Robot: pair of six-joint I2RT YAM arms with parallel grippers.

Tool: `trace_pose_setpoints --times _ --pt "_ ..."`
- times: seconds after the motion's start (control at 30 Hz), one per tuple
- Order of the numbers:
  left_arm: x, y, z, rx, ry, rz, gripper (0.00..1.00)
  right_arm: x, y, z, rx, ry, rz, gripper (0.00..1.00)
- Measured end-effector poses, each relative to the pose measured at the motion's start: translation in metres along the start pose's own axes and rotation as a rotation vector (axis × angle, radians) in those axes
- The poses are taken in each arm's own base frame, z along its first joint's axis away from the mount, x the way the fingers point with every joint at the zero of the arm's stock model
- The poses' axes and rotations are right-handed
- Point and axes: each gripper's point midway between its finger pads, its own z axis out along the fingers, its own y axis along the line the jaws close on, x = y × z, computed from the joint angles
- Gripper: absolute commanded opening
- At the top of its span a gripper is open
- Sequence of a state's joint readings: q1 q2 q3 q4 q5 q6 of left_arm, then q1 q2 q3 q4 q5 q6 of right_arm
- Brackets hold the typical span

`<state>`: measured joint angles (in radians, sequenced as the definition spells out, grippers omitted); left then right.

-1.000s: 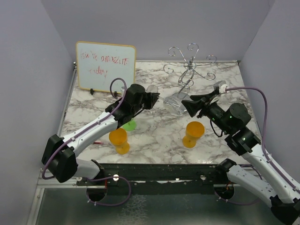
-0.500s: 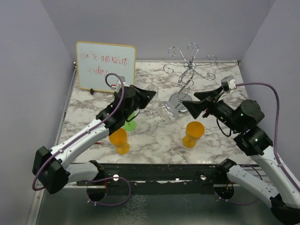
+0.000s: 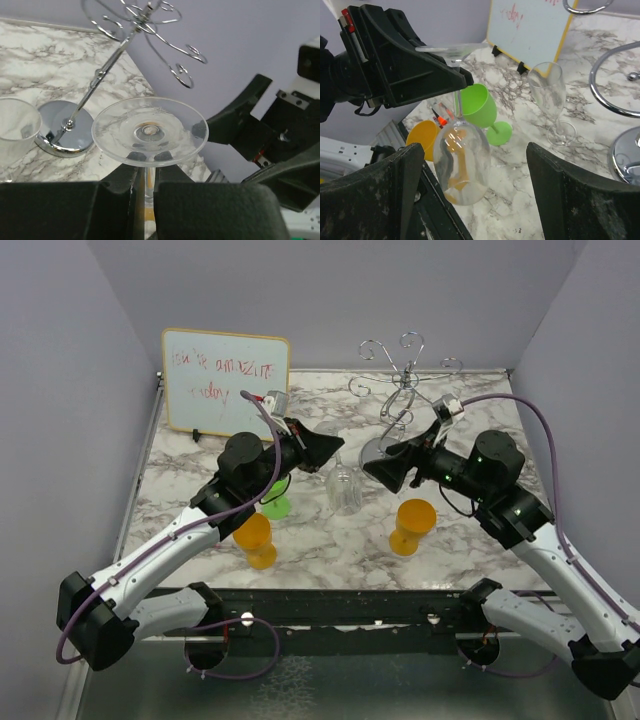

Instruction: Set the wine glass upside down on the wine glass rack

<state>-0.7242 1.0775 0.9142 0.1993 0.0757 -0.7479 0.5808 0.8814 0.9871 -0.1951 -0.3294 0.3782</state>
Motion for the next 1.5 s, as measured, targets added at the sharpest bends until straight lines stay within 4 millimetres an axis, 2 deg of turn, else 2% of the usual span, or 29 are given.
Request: trace_pose_setpoints --times 0.2,0.43,0.67,0.93,1.2,1.43,1.5 --pt "0.013 -0.025 -0.006 0.176 0.085 0.172 0.0 0.004 0.018 0.008 -0.13 0.004 0.015 0.86" --pt "0.019 -0.055 -0.016 0.358 0.123 0.249 0.0 0.012 0.035 0.019 -0.277 0.014 0.033 0.65" --pt "0.019 -0.078 -0.022 0.49 0.125 0.263 0.0 0.015 0.046 0.022 -0.363 0.012 0.042 0.51" --pt "0.016 -0.092 -0.024 0.549 0.108 0.248 0.0 0.016 0.055 0.02 -0.446 -0.008 0.023 0.36" --pt "0.017 -0.093 -0.023 0.558 0.111 0.237 0.0 0.014 0.063 0.019 -0.497 -0.023 -0.007 0.01" --pt "0.018 -0.095 -0.024 0.561 0.115 0.222 0.0 0.014 0.063 0.017 -0.506 -0.039 -0.035 0.01" --pt "0.019 -0.095 -0.024 0.561 0.118 0.219 0.04 0.014 0.063 0.016 -0.501 -0.045 -0.04 0.01"
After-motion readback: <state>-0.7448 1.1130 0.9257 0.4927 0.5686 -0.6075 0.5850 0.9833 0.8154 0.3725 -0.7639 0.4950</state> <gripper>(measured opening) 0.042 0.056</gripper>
